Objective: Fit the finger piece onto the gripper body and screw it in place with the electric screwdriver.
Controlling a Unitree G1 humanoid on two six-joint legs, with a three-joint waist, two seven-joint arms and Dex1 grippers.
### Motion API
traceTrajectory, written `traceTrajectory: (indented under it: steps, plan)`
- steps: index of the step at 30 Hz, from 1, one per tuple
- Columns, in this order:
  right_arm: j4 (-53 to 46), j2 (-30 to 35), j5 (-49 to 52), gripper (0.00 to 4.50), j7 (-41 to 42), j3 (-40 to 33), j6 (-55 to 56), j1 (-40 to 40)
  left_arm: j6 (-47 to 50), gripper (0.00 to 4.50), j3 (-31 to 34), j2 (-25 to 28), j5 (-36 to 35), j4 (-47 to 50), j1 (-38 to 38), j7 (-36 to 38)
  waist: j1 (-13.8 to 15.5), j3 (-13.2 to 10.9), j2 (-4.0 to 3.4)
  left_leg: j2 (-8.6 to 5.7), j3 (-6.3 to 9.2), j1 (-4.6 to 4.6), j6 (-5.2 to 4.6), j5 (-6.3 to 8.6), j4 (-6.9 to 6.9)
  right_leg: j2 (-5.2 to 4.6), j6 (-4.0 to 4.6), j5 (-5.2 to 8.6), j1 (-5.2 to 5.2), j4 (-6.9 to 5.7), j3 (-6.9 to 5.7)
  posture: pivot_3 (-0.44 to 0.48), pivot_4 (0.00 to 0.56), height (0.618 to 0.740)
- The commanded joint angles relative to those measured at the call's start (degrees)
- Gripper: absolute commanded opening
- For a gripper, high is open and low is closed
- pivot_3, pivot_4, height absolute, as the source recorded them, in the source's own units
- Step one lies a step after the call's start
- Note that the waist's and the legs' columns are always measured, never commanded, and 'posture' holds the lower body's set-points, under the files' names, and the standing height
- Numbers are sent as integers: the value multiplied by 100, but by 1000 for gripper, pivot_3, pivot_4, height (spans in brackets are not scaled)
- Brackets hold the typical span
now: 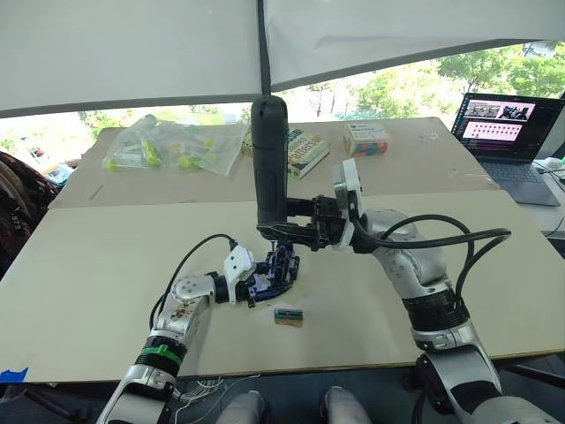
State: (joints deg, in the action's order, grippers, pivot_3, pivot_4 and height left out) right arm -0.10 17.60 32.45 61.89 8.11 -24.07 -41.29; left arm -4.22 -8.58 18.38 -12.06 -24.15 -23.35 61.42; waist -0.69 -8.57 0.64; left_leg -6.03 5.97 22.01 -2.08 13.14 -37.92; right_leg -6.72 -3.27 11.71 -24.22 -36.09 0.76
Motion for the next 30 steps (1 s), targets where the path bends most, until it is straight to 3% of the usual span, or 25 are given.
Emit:
traceTrajectory:
  steps: [1, 15, 19, 20, 24, 28, 30]
  plan:
    - [-176, 50, 214, 1907, 126, -242, -40, -356, 176, 2327, -52, 38, 184, -97, 80, -200, 7, -2, 2, 0, 1, 3, 0, 0, 0, 0, 0, 0, -2, 0, -1, 0, 150, 740]
    - [-303, 66, 1059, 1907, 571, -1079, -31, -635, 369, 2327, 11, -6, 115, -109, 131, -371, 13, -8, 2, 2, 3, 8, 0, 0, 0, 3, 0, -3, -5, 3, -1, 0, 150, 740]
    - [-585, 131, 1536, 1907, 540, -1411, -202, -625, 70, 4198, 125, 79, 244, -186, 178, -623, 3, -9, 1, 2, 3, 9, 0, 0, 0, 3, -1, -4, -6, 4, 1, 0, 150, 740]
    - [-680, 201, 1623, 1907, 517, -1455, -280, -618, 81, 4389, 160, 118, 196, -154, 218, -602, 3, -9, 0, 3, 3, 10, 0, 0, 0, 4, -1, -4, -7, 3, 1, 0, 150, 740]
    - [-1020, 633, 1897, 1907, 476, -1686, -551, -432, 82, 4389, 310, 409, -8, 221, 523, -361, -72, -9, 0, 15, 2, 9, 5, 3, 6, 13, 1, -4, -11, 5, 3, 0, 150, 740]
    - [-1051, 1397, 1669, 1907, 729, -2067, -358, 104, 218, 4389, 821, 1165, -565, 937, 1195, 199, -160, -11, 0, 47, 0, 10, 20, 13, 13, 37, 5, -3, -15, 15, 2, 0, 150, 740]
    - [-1013, 1735, 1559, 1907, 930, -2259, -169, 447, -211, 4389, 1195, 1448, -990, 1197, 1557, 688, -176, -23, -12, 57, -3, 14, 23, 17, 16, 42, 16, -1, -22, 18, 3, 0, 150, 740]
